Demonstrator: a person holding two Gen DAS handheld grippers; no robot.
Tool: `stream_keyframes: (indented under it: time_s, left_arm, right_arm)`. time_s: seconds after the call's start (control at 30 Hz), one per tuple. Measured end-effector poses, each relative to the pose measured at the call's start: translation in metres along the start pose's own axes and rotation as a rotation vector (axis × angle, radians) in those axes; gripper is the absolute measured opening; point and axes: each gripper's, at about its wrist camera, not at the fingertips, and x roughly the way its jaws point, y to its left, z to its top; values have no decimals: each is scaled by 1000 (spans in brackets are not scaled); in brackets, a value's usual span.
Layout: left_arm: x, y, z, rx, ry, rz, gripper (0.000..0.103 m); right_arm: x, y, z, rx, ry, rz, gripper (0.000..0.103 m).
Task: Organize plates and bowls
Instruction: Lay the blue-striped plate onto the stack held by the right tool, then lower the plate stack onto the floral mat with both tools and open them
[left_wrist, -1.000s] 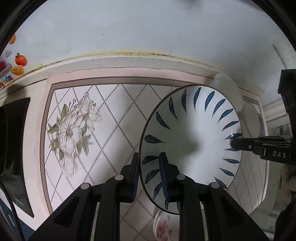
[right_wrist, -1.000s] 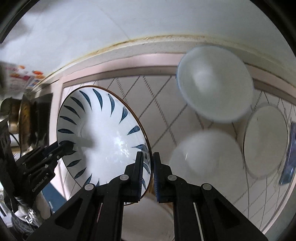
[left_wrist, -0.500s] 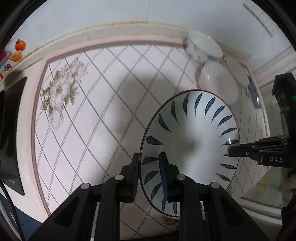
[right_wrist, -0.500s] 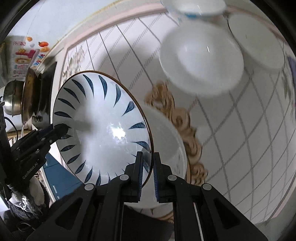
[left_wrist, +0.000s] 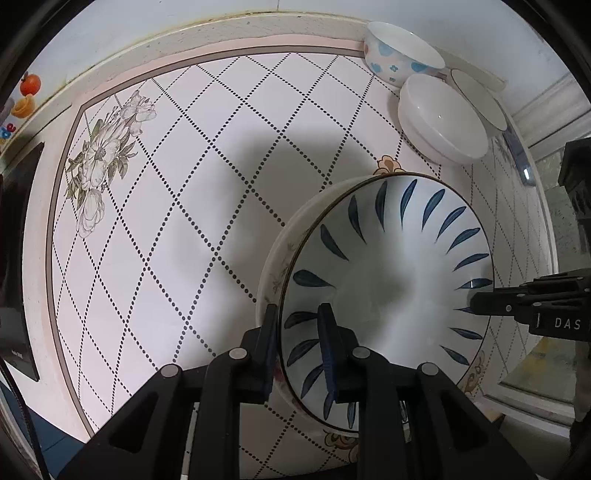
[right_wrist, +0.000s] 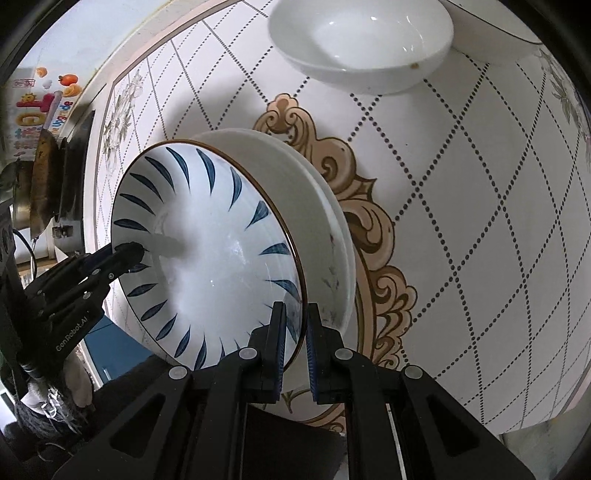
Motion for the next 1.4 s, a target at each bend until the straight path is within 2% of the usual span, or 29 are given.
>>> stream_keyframes:
  time_s: [0.5,1.0,1.2,1.27,1.4]
  left_arm:
    - [17,-7,0,-38,2,26,19]
    - [19,-10,-8,-93,-21,63,19]
    - [-11,-7,-17,-120,-56,37,19]
    - [-29,-8,-21,-106,-84,32,19]
    - [-63,-13,-21,-65,-128,34,19]
  right_arm:
    - [2,-4,3,0,-16,3,12]
    - [-15,0,-6,-61,-90,-25,14]
    - [-24,3,-15,-37,-144,-46,14]
    - [-31,5,-23,-24,-164,-28,14]
    - [-55,17,-43,-10,-230,-52,15]
